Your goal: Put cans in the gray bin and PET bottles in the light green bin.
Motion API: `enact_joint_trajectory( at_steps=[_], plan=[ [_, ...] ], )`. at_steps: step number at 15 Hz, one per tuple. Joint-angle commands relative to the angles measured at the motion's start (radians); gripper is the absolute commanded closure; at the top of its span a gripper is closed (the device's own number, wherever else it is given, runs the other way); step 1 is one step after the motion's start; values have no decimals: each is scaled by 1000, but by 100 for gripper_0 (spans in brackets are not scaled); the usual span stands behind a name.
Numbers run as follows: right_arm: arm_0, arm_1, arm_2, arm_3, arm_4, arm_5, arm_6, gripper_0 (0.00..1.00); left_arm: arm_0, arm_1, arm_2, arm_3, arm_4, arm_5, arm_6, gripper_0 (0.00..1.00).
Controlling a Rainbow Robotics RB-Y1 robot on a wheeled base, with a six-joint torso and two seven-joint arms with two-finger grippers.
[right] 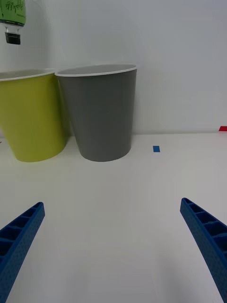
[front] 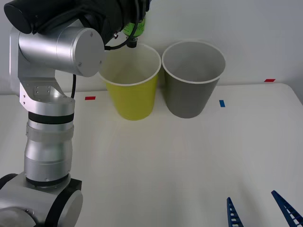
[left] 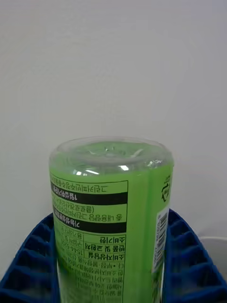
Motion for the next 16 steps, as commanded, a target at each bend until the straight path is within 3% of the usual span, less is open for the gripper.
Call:
enact_joint_trajectory(
  at_steps=[1,11,16],
  plan=[
    [0,0,0,0,0,0,0,0,0,5,2,0,-4,0,7,0],
    [0,0,0,0,0,0,0,0,20,57,-7,-23,42,-2,21,0],
    [0,0,0,0,0,0,0,0,230,97,-10,-315,74,64,25,0]
  ],
)
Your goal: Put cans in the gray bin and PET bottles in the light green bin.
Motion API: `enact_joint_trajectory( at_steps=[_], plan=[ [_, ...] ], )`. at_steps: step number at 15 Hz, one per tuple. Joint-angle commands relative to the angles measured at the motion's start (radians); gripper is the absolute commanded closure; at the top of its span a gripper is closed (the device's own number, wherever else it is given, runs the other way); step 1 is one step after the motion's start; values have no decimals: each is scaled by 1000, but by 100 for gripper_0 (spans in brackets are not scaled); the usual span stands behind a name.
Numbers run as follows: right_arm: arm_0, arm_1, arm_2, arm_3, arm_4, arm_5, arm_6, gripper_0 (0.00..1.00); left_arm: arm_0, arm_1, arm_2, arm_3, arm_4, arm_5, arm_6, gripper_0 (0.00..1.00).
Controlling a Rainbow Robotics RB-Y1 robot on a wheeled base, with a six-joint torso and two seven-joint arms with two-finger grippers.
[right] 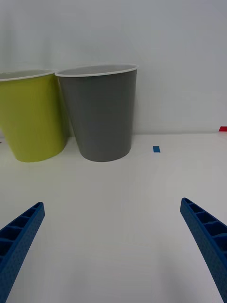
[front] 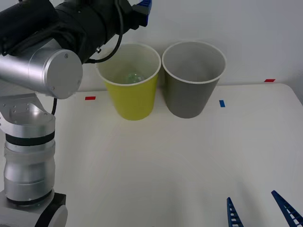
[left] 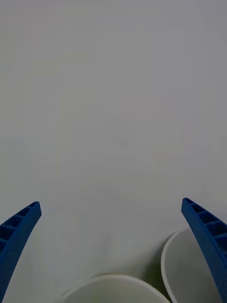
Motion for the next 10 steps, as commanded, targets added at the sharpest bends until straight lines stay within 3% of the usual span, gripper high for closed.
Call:
enact_joint_trajectory(
  at_steps=[1,10],
  plan=[
    [0,0,0,0,0,0,0,0,139,30,6,-180,10,28,3,0],
    [0,0,0,0,0,0,0,0,567,93,72,-505,56,-25,24,0]
  ],
)
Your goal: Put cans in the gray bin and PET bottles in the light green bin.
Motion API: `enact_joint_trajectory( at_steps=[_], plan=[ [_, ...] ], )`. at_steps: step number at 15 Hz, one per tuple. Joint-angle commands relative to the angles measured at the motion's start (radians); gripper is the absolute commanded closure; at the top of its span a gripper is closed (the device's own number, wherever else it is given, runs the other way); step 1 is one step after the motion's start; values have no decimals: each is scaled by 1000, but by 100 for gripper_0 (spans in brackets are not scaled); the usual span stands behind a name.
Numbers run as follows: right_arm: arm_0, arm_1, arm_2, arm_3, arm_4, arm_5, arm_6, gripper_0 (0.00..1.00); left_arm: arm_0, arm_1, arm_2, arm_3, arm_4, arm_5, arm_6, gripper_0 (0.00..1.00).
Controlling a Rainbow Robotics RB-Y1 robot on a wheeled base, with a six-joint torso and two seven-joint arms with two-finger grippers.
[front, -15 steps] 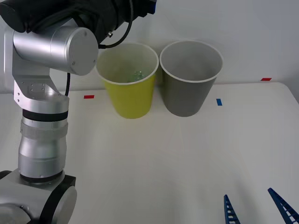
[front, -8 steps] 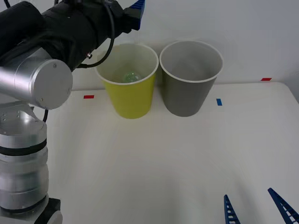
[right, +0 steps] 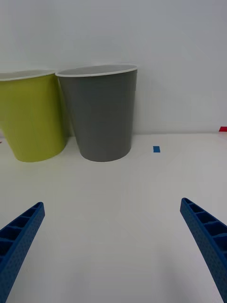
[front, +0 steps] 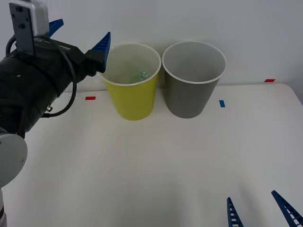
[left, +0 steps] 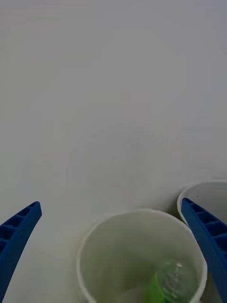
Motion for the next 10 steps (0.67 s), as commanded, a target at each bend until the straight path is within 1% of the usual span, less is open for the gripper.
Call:
enact_joint_trajectory(
  at_steps=[1,5,10],
  plan=[
    [0,0,0,0,0,0,0,0,144,24,22,-58,19,-86,9,0],
    [0,0,0,0,0,0,0,0,319,61,29,-58,34,-269,16,0],
    [0,0,0,0,0,0,0,0,517,61,26,-57,62,-421,16,0]
  ],
)
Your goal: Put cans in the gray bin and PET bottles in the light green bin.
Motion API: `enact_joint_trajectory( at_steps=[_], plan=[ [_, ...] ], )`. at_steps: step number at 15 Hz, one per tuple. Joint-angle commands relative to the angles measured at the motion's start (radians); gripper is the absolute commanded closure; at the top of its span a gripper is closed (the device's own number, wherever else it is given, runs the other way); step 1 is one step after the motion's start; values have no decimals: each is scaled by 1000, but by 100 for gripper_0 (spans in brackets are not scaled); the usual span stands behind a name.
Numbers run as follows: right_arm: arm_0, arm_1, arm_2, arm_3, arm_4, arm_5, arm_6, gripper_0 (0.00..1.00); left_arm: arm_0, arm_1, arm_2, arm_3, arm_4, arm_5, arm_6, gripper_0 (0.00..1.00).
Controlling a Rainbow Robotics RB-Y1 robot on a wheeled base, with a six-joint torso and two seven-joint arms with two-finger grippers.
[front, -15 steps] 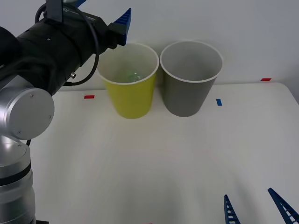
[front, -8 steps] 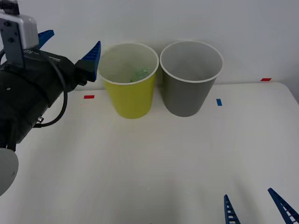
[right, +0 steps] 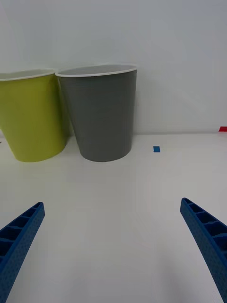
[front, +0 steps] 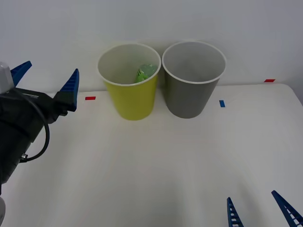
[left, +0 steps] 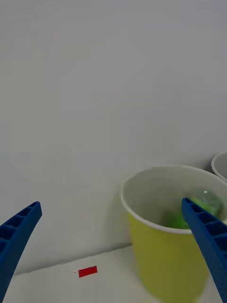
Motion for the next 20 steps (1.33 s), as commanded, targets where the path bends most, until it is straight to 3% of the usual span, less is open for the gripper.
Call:
enact_joint_trajectory(
  at_steps=[1,4,10,18,20],
  plan=[
    [0,0,0,0,0,0,0,0,119,-1,-9,1,21,-93,-3,0],
    [0,0,0,0,0,0,0,0,251,16,-37,1,47,-195,-3,0],
    [0,0,0,0,0,0,0,0,375,47,-44,2,72,-275,-15,0],
    [0,0,0,0,0,0,0,0,486,166,-178,229,38,-731,-31,0],
    [0,0,0,0,0,0,0,0,537,180,-193,237,35,-771,-31,0]
  ],
)
